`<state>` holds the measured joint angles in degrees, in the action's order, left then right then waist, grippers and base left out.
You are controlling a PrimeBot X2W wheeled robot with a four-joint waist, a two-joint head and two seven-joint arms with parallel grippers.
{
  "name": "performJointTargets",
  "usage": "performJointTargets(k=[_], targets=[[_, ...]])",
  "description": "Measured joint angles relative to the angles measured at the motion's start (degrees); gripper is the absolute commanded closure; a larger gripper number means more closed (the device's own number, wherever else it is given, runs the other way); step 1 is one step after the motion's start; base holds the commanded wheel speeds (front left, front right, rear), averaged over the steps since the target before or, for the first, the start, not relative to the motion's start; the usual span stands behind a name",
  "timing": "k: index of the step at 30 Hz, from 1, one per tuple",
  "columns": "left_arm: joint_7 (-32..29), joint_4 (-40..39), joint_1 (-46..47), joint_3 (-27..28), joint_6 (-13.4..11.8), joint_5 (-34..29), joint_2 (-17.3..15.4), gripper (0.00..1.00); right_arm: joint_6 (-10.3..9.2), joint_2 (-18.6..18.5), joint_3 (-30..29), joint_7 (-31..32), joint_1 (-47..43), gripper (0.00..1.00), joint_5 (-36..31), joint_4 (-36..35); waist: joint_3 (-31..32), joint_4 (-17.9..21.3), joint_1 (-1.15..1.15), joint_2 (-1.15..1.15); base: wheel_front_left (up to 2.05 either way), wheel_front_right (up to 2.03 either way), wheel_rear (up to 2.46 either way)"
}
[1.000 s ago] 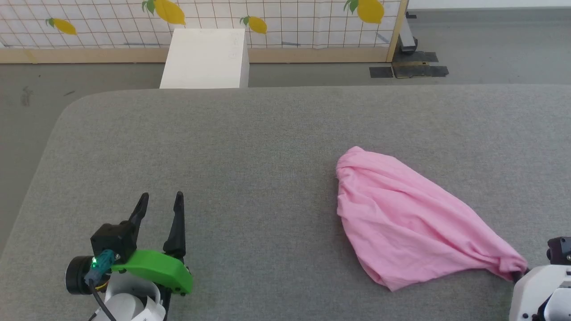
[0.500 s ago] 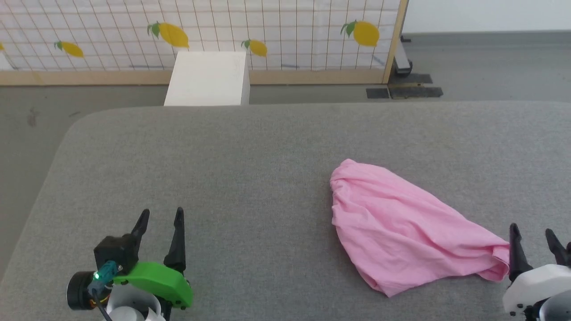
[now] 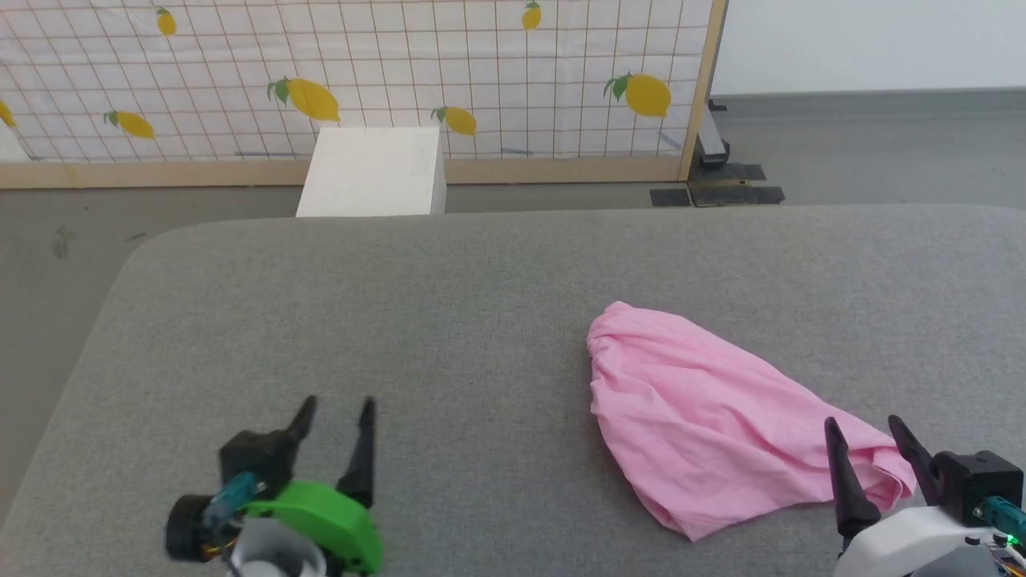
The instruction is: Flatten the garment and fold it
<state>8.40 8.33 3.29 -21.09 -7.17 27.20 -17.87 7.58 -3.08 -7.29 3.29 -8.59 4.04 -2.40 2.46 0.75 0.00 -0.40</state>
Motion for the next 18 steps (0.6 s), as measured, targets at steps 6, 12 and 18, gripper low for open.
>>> performJointTargets(k=[6,12,18], targets=[[-4.15,2.25,7.37,-5.53,3.52,-0.14,3.94,0.0,0.0,0.05,2.57,1.37,-0.24,0.0,0.35,-3.36,-1.64,1.22,0.0,0.0,0.0,0.0,0.0],[-9.38,9.1,16.85,-10.9,8.7,0.09,9.39,0.0,0.0,0.07,3.77,1.48,0.79,0.0,1.2,-3.67,-4.19,3.12,0.0,0.0,0.0,0.0,0.0],[-15.92,19.23,24.57,-15.56,12.81,1.11,12.1,0.0,0.0,0.08,4.17,1.38,1.95,0.0,1.71,-3.09,-6.63,5.03,0.0,0.0,0.0,0.0,0.0]])
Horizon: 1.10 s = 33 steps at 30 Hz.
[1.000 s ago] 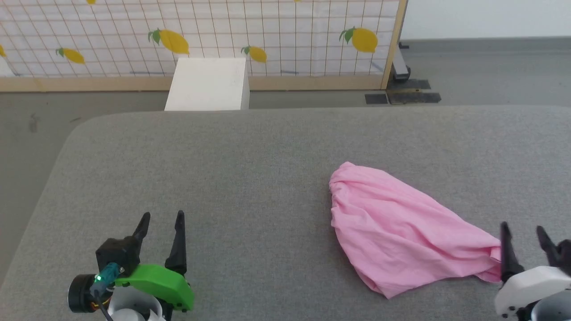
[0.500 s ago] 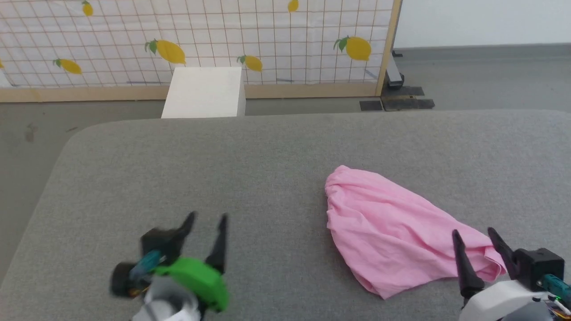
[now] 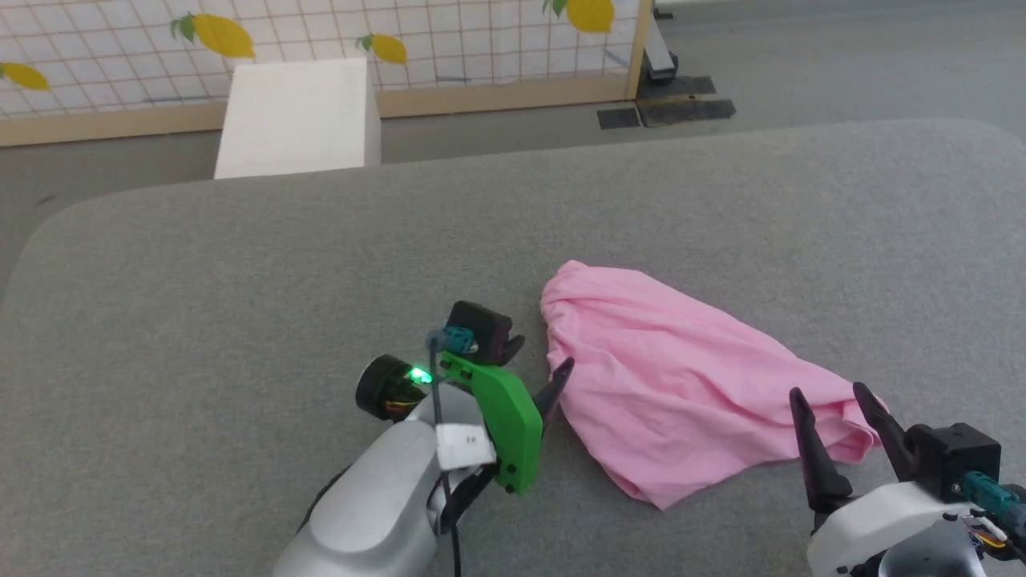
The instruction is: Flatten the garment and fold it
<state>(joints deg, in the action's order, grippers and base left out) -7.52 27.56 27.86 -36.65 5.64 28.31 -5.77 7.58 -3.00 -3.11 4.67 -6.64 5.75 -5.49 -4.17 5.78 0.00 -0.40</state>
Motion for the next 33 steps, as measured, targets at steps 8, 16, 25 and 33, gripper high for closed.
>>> performJointTargets(k=[8,16,25,33], targets=[[-9.1,12.55,6.49,-9.54,1.43,7.8,1.63,0.0,0.0,0.0,0.03,-0.24,0.9,0.0,1.57,2.03,-2.86,2.63,0.0,0.0,0.0,0.0,0.0],[-5.15,13.19,9.55,-14.86,1.45,13.23,1.04,1.0,0.0,0.01,-0.2,-1.18,1.07,0.0,2.79,3.6,-3.12,2.83,0.0,0.0,0.0,0.0,0.0],[5.86,5.84,8.16,-13.05,-1.59,11.92,-4.86,1.0,0.0,0.0,-1.56,-1.22,0.38,0.0,2.93,4.53,-0.95,0.67,0.0,0.0,0.0,0.0,0.0],[4.01,-13.97,-10.33,-10.47,-13.79,12.67,-18.19,1.0,0.0,0.0,-2.4,-1.15,-0.66,0.0,3.49,4.45,0.24,-3.45,0.0,0.0,0.0,0.0,0.0]])
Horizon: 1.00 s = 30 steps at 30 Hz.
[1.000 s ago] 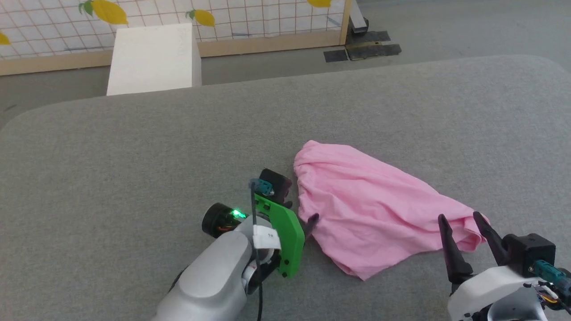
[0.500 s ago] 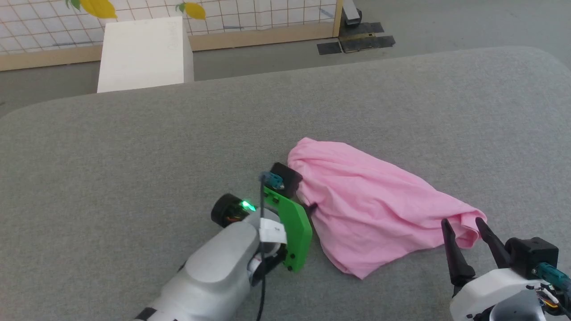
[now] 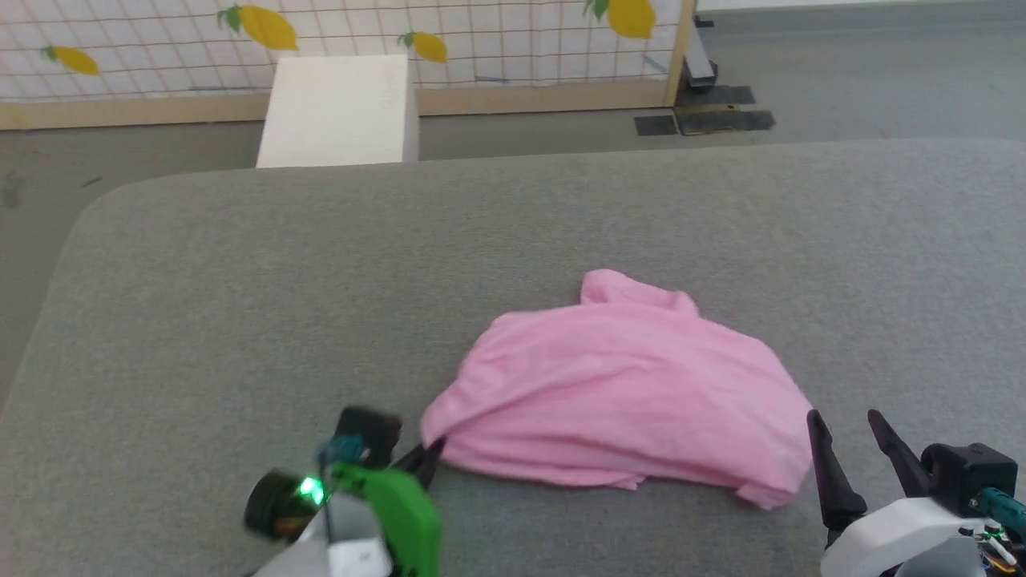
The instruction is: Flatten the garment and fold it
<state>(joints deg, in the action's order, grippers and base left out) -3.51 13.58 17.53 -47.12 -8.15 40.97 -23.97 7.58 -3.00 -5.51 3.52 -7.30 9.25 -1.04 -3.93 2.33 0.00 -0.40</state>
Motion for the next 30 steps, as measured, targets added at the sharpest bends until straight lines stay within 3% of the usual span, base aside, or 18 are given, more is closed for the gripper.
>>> performJointTargets(k=[4,7,11,12,13,14,24,27,30], targets=[[-2.87,-9.22,-9.47,1.49,-6.37,1.92,-5.5,1.0,0.0,0.02,-0.05,0.07,-0.03,0.0,0.0,-0.27,0.0,-1.96,0.0,0.0,0.0,0.0,0.0],[-4.06,-13.22,-15.43,2.0,-9.76,4.2,-7.73,1.0,0.0,0.02,-0.05,0.31,-0.05,0.0,-0.02,-0.55,0.02,-3.08,0.0,0.0,0.0,0.0,0.0],[-4.82,-15.93,-20.44,2.1,-11.92,6.28,-8.35,1.0,0.0,0.02,-0.2,0.99,-0.08,0.0,-0.19,-0.86,0.42,-4.04,0.0,0.0,0.0,0.0,0.0],[-4.8,-16.13,-21.07,2.15,-12.06,6.98,-8.31,0.93,0.0,0.02,-0.23,1.1,-0.13,0.0,-0.19,-0.92,0.58,-4.17,0.0,0.0,0.0,0.0,0.0],[-4.52,-16.27,-21.62,2.25,-12.16,7.32,-8.24,0.18,0.0,0.02,-0.31,1.24,-0.25,0.0,-0.21,-1.01,0.77,-4.35,0.0,0.0,0.0,0.0,0.0],[-4.34,-16.38,-21.91,2.35,-12.4,7.44,-8.2,0.0,0.0,0.02,-0.35,1.3,-0.43,0.0,-0.21,-1.13,0.97,-4.49,0.0,0.0,0.0,0.0,0.0],[1.76,-19.2,-20.9,6.68,-14.13,6.09,-8.45,0.0,0.0,0.03,-0.52,2.31,-1.61,0.0,-0.24,-2.36,3.07,-4.91,0.0,0.0,0.0,0.0,0.0],[1.94,-19.61,-18.42,7.49,-14.1,4.91,-9.44,0.0,0.0,0.03,-0.73,2.37,-2.08,0.0,-0.18,-2.55,3.55,-4.87,0.0,0.0,0.0,0.0,0.0],[0.27,-18.82,-14.45,7.59,-12.48,4.26,-10.22,0.0,0.0,0.03,-0.73,2.52,-2.23,0.0,-0.07,-2.74,3.47,-4.73,0.0,0.0,0.0,0.0,0.0]])
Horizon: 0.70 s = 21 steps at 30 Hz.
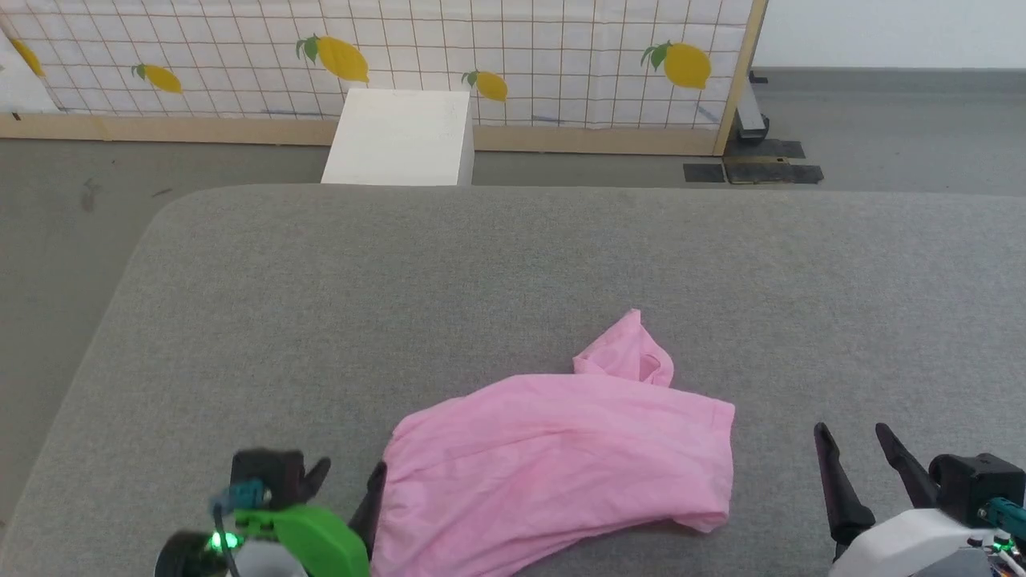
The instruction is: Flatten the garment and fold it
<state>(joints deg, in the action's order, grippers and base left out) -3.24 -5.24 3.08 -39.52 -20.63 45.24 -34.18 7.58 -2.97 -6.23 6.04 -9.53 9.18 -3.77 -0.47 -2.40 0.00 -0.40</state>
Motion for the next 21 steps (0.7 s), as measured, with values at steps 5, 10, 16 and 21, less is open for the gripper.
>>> performJointTargets(k=[5,10,16,21], targets=[[-3.63,5.95,7.06,-0.25,4.94,0.6,0.11,0.0,0.0,0.0,0.38,0.01,0.03,0.0,0.08,-0.15,-0.94,0.61,0.0,0.0,0.0,0.0,0.0],[-8.17,14.92,14.23,-1.05,10.89,3.39,1.59,0.0,0.0,0.01,1.19,0.01,0.45,0.0,0.25,-0.2,-2.73,1.69,0.0,0.0,0.0,0.0,0.0],[-13.15,24.65,19.32,-4.07,17.22,4.26,4.38,0.0,0.0,0.01,1.77,-0.05,1.53,0.0,1.0,0.41,-4.74,4.0,0.0,0.0,0.0,0.0,0.0],[-19.05,30.3,21.46,-6.23,19.87,6.2,5.44,0.09,0.0,0.0,1.63,-0.38,2.11,0.0,1.07,1.29,-6.26,5.72,0.0,0.0,0.0,0.0,0.0]])
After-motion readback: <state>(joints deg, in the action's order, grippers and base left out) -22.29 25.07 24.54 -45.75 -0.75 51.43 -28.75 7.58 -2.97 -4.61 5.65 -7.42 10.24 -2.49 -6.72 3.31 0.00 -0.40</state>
